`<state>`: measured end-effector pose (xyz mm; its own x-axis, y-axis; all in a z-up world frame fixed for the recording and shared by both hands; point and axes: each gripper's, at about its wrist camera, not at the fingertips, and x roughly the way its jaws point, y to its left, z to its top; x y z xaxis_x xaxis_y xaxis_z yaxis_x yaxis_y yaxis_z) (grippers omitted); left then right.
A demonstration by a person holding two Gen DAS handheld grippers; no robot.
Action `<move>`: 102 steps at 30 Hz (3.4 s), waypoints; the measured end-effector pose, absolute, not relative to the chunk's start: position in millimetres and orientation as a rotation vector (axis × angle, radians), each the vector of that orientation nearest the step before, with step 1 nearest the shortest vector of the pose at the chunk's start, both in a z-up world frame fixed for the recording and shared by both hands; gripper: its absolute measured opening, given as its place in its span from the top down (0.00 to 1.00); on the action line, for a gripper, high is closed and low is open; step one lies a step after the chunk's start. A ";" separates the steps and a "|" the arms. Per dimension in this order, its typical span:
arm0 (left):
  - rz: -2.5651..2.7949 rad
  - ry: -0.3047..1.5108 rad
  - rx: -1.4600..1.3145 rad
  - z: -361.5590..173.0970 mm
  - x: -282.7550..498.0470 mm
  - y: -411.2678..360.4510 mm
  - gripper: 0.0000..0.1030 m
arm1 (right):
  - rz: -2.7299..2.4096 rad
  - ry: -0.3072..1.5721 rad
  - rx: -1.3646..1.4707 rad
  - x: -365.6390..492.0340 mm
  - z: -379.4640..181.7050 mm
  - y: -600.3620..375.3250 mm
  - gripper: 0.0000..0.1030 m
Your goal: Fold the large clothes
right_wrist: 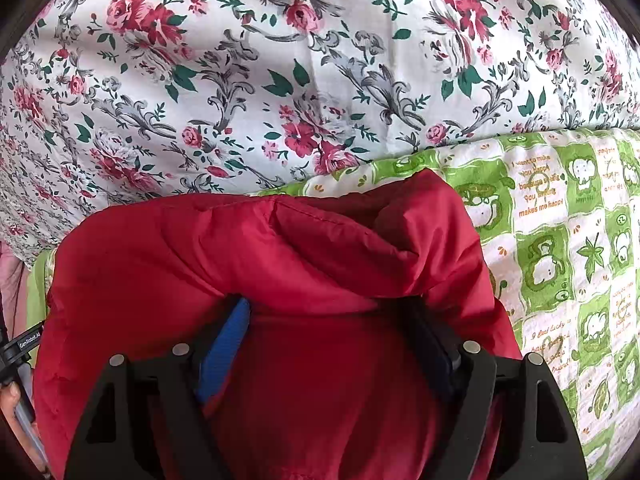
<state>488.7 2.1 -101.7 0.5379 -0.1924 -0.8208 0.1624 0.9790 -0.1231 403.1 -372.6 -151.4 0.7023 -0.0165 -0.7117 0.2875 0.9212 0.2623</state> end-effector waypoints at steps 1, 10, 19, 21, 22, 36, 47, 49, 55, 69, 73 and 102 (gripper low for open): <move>-0.210 0.980 -0.034 -97.8 483.0 2.9 0.54 | -0.175 0.779 0.371 403.5 -151.5 -372.2 0.23; -0.239 0.909 -0.050 -38.3 424.1 28.4 0.55 | -0.165 0.763 0.407 392.7 -132.4 -378.6 0.21; -0.297 0.879 -0.092 -28.7 368.8 53.1 0.55 | -0.145 0.733 0.392 352.0 -105.5 -373.9 0.21; -0.298 0.885 -0.100 -35.1 363.6 56.7 0.55 | -0.128 0.735 0.381 340.2 -102.1 -368.1 0.21; -0.302 0.888 -0.107 -39.5 361.0 56.5 0.55 | -0.121 0.737 0.378 335.3 -100.5 -366.1 0.21; -0.326 0.883 -0.160 -45.3 325.9 79.1 0.53 | -0.013 0.765 0.392 261.8 -97.0 -349.5 0.21; -0.332 0.912 -0.171 -60.3 302.1 104.5 0.39 | -0.023 0.769 0.396 225.9 -101.8 -364.3 0.14; -0.347 0.926 -0.194 -63.0 302.1 110.5 0.37 | -0.029 0.776 0.402 220.6 -103.6 -370.1 0.13; -0.367 0.950 -0.217 -68.4 304.5 122.5 0.30 | -0.048 0.785 0.427 206.9 -110.0 -387.1 0.13; -0.472 1.034 -0.314 -93.2 324.2 122.7 0.20 | -0.021 0.811 0.527 216.4 -131.5 -422.0 0.12; -0.516 1.060 -0.360 -103.0 333.8 121.3 0.16 | 0.031 0.843 0.618 232.2 -152.8 -440.7 0.11; -0.658 1.062 -0.397 -108.6 353.5 84.7 0.39 | 0.353 0.907 0.782 292.3 -188.6 -414.7 0.44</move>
